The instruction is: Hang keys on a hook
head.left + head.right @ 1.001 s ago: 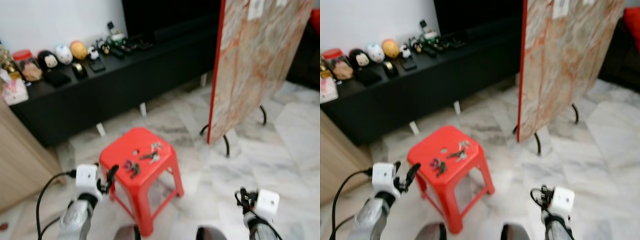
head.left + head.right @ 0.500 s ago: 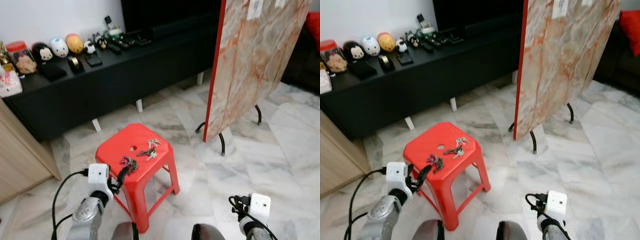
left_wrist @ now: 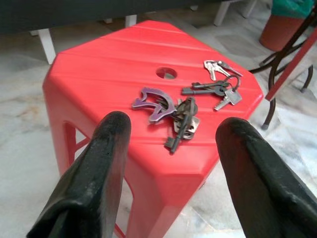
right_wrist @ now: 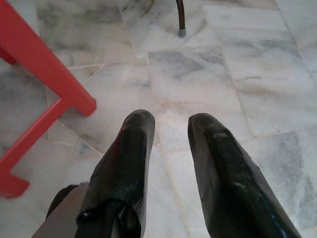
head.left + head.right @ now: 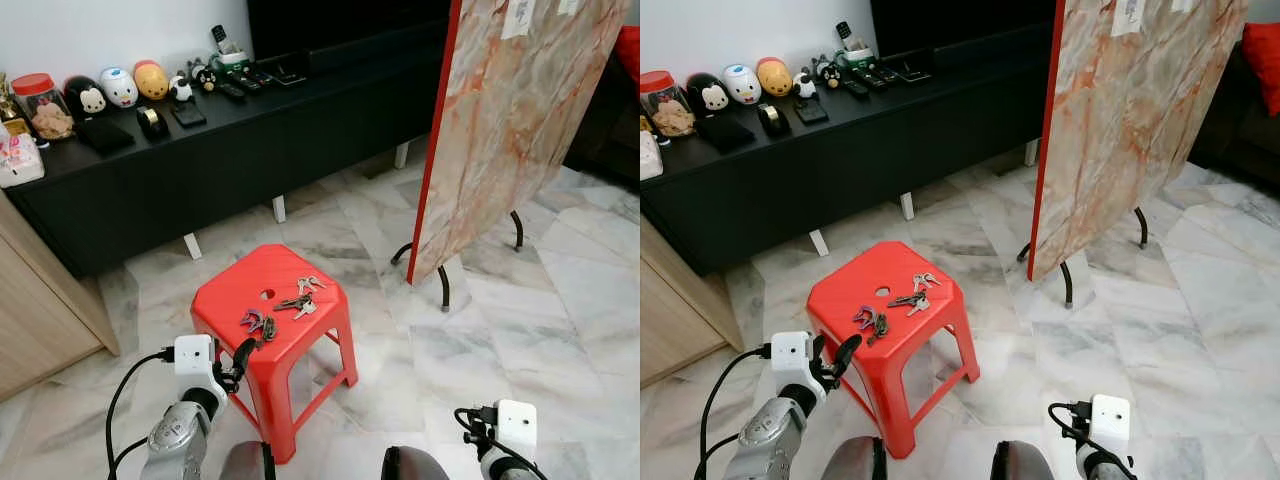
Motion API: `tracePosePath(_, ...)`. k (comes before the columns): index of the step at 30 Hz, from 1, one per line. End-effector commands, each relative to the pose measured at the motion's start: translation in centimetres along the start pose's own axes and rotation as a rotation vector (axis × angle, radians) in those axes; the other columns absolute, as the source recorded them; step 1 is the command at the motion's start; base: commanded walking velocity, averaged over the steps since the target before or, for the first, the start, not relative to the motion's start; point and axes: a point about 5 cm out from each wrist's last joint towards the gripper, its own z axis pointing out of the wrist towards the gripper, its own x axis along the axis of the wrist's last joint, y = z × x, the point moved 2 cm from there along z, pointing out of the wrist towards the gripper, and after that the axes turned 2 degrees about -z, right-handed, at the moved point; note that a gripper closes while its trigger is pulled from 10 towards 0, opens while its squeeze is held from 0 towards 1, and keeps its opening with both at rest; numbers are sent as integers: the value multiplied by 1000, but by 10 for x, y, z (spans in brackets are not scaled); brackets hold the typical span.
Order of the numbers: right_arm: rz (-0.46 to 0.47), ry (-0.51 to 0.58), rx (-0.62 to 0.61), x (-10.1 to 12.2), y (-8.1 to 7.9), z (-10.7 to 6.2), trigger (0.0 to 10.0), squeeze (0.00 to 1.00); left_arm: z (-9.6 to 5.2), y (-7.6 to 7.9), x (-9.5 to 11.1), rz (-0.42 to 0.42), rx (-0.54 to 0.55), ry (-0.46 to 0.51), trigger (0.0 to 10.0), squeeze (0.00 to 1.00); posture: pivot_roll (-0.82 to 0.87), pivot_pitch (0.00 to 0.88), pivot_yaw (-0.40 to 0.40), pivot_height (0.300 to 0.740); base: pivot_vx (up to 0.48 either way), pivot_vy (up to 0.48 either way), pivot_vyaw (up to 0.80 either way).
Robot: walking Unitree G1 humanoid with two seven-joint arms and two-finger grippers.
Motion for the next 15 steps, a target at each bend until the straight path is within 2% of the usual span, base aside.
tracePosePath(1, -21, 6, 16, 1, 0, 0, 10000, 0, -3, -7, -4, -8, 30, -7, 10000, 0, -18, 0, -42, 620, 0, 0, 800)
tracePosePath(4, -10, -4, 9, 0, 1, 0, 10000, 0, -4, -7, -4, -11, 34, -5, 10000, 0, -21, 0, -44, 620, 0, 0, 800)
tracePosePath(7, 6, -8, 1, -1, 4, 0, 10000, 0, -4, -4, -6, -11, 28, -4, 10000, 0, -20, 0, -46, 620, 0, 0, 0)
tracePosePath(15, 2, -13, 15, -3, 2, -1, 10000, 0, -4, -1, -8, -1, 9, -4, 10000, 0, -21, 0, -46, 620, 183, 0, 0)
